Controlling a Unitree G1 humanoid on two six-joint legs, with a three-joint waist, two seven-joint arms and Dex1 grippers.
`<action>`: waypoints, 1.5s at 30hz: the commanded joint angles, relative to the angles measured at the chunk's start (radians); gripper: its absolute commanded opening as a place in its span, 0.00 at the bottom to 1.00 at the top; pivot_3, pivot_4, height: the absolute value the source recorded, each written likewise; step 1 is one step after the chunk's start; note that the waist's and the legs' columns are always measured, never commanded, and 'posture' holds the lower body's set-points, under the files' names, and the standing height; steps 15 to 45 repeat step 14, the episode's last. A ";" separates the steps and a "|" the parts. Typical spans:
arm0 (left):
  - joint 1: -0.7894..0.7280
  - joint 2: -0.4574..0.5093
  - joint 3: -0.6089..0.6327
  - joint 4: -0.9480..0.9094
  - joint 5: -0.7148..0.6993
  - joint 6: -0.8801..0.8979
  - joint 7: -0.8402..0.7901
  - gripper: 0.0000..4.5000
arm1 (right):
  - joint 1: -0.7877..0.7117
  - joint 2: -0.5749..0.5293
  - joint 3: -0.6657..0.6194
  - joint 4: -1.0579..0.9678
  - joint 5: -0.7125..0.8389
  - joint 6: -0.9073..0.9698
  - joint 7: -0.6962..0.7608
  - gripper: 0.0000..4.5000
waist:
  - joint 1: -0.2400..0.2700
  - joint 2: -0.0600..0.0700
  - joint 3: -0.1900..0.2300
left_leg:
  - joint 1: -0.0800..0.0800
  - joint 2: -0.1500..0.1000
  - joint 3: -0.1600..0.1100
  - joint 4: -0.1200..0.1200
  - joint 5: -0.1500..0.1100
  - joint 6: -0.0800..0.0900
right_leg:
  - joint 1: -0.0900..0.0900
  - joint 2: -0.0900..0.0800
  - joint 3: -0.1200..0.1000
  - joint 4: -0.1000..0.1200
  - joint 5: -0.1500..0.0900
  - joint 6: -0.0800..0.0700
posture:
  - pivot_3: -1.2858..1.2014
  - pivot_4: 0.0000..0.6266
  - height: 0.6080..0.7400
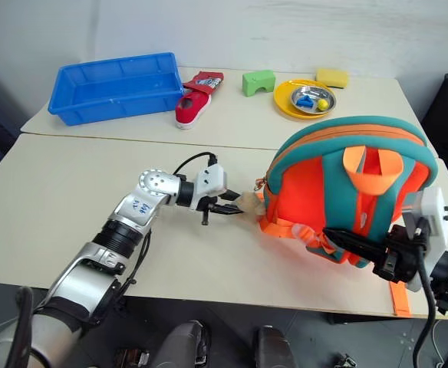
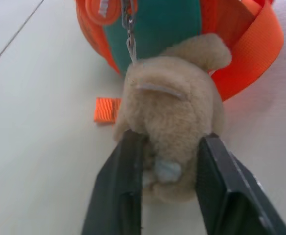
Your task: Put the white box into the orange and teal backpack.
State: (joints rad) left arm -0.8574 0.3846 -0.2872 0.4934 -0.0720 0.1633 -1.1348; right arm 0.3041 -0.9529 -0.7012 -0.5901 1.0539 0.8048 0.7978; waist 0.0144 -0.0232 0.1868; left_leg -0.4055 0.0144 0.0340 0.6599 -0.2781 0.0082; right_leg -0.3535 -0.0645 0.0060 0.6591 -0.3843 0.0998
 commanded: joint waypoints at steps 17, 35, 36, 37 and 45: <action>0.101 0.494 0.453 -0.389 -0.524 0.583 -0.277 1.00 | 0.137 -0.148 -0.599 0.453 -0.069 0.131 0.428 0.99 | -0.014 0.003 0.002 | 0.003 -0.001 0.000 -0.010 0.002 -0.002 | 0.001 -0.004 -0.001 -0.005 -0.001 -0.002 | 0.52 0.24 1.00; 0.101 0.494 0.453 -0.389 -0.524 0.583 -0.277 1.00 | 0.137 -0.148 -0.599 0.453 -0.069 0.131 0.428 0.99 | -0.014 0.003 0.002 | 0.003 -0.001 0.000 -0.010 0.002 -0.002 | 0.001 -0.004 -0.001 -0.005 -0.001 -0.002 | 0.52 0.24 1.00; 0.101 0.494 0.453 -0.389 -0.524 0.583 -0.277 1.00 | 0.137 -0.148 -0.599 0.453 -0.069 0.131 0.428 0.99 | -0.014 0.003 0.002 | 0.003 -0.001 0.000 -0.010 0.002 -0.002 | 0.001 -0.004 -0.001 -0.005 -0.001 -0.002 | 0.52 0.24 1.00; 0.101 0.494 0.453 -0.389 -0.524 0.583 -0.277 1.00 | 0.137 -0.148 -0.599 0.453 -0.069 0.131 0.428 0.99 | -0.014 0.003 0.002 | 0.003 -0.001 0.000 -0.010 0.002 -0.002 | 0.001 -0.004 -0.001 -0.005 -0.001 -0.002 | 0.52 0.24 1.00; 0.101 0.494 0.453 -0.389 -0.524 0.583 -0.277 1.00 | 0.137 -0.148 -0.599 0.453 -0.069 0.131 0.428 0.99 | -0.014 0.003 0.002 | 0.003 -0.001 0.000 -0.010 0.002 -0.002 | 0.001 -0.004 -0.001 -0.005 -0.001 -0.002 | 0.52 0.24 1.00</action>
